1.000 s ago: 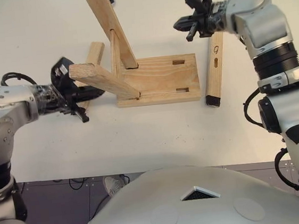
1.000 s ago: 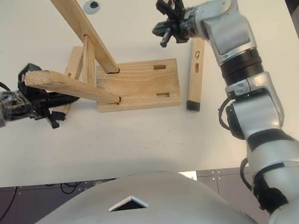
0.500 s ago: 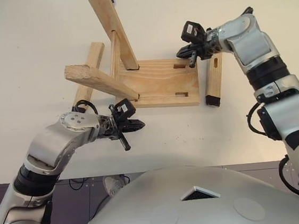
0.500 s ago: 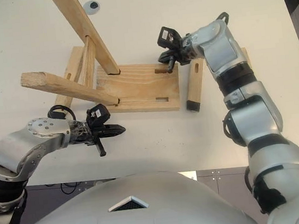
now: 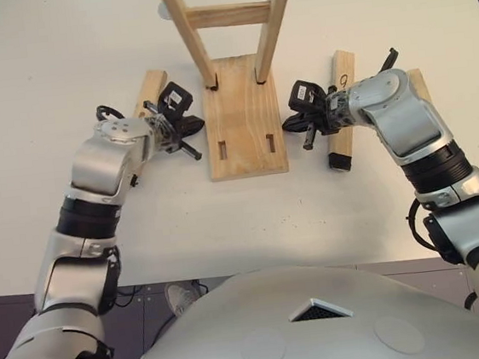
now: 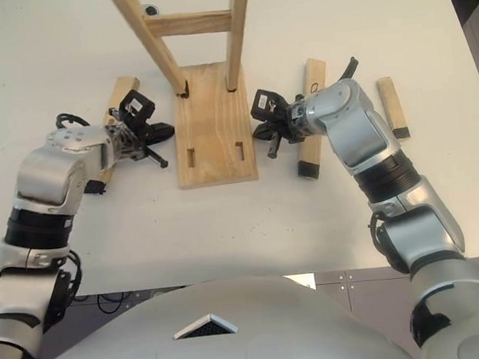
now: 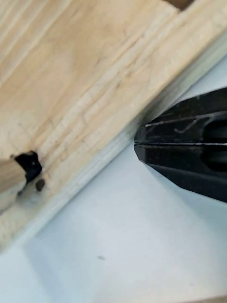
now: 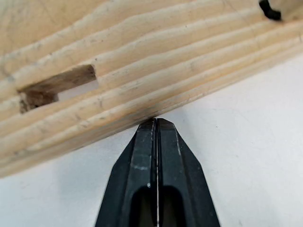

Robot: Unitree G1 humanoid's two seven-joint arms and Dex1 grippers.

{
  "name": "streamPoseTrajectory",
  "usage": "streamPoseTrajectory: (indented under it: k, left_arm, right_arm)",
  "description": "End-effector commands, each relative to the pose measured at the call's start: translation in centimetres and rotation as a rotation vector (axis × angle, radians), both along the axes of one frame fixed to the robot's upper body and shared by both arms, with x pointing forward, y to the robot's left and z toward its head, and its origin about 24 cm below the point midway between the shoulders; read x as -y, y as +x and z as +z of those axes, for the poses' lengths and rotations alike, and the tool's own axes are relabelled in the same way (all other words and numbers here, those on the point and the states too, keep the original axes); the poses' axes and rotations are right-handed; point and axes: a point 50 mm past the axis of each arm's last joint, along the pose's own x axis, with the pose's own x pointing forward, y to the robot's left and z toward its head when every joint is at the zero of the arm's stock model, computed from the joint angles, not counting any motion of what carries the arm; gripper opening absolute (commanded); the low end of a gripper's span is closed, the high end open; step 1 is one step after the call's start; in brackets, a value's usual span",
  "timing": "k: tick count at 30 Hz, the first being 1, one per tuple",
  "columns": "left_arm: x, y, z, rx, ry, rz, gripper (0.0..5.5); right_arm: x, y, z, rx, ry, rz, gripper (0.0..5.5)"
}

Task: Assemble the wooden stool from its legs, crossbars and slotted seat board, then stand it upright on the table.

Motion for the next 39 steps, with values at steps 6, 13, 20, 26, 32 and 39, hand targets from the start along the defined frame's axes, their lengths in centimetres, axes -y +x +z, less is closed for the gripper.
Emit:
streamPoseTrajectory:
  k: [6,13,20,26,32,39]
  left_arm:
    - [0.0,-1.6,0.3,-0.046,-0.036,-0.045,0.0]
    - [-1.8,1.0,2.9,0.146,-0.094,0.194,0.0]
    - [-5.5,4.2,5.9,0.341,-0.135,0.488,0.0]
    - [-7.4,3.6,5.9,0.428,-0.192,0.686,0.0]
    - [-7.7,1.3,4.6,0.441,-0.217,0.83,0.0]
    - [-6.7,0.7,4.2,0.458,-0.265,0.874,0.0]
  right_arm:
    - [-0.1,0.6,0.6,0.039,0.073,-0.119,0.01]
    - [1.7,5.3,4.5,0.29,0.395,-0.629,0.01]
    - [7.1,5.4,4.1,0.449,0.396,-0.999,1.11]
    - [10.8,4.1,3.5,0.421,0.347,-1.098,2.08]
    - [13.9,3.3,4.5,0.362,0.253,-1.015,3.1]
    - [16.3,2.7,6.0,0.171,0.29,-0.923,4.29]
